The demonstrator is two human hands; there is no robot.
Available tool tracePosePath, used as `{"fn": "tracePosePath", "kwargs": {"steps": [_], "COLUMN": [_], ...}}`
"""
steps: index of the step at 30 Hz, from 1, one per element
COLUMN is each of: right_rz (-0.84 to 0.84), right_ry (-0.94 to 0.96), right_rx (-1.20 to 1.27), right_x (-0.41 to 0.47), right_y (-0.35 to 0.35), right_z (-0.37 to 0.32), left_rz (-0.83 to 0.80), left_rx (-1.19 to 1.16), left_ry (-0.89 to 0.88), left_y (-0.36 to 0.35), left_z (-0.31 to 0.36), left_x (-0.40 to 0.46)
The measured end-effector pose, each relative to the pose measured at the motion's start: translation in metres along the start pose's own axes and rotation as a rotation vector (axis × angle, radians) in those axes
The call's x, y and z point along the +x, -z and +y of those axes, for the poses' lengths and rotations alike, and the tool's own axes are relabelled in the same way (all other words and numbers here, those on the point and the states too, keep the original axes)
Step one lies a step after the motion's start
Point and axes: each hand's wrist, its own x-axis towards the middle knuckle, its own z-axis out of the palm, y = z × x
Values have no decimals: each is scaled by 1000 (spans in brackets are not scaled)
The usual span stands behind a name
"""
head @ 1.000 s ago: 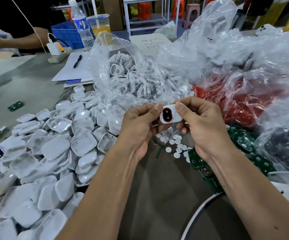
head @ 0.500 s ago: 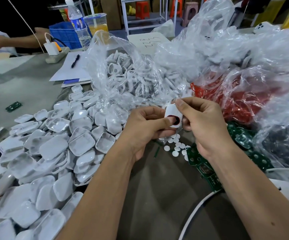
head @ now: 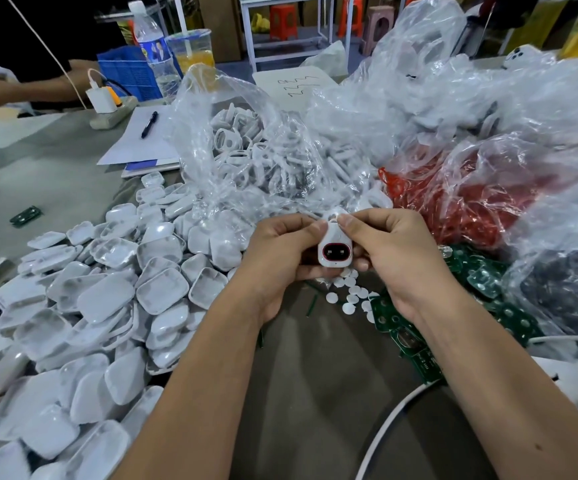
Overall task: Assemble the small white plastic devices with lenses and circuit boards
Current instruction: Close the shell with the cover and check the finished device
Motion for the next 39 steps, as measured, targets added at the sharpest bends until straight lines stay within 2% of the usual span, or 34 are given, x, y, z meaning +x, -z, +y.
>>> {"fn": "tracePosePath", "kwargs": {"steps": [8,15,21,24,26,34,39], "right_rz": [23,60,83,-44,-109,-26,5], "right_ry": [-5,19,-38,-92,-75,4,-12], "right_rx": [-1,-29,23,162,156,-9,95], "right_x": [0,-1,0,1,2,16,50], "right_y": [-1,-7,-4,1,1,-10,-15], "right_z": [-1,-7,-18,-27,-28,-36,-70], "left_rz": [81,67,162,248,273,314,502], "left_rx": [64,10,-14,44,87,284,480], "left_ry": [-120,-108,-122,-193,-215,-273,-418], "left_y": [-4,-8,-25,-27,-24,-18,-39], "left_z": [-2,4,8,13,16,25,52], "left_x": [0,-2,3,7,10,20,48]}}
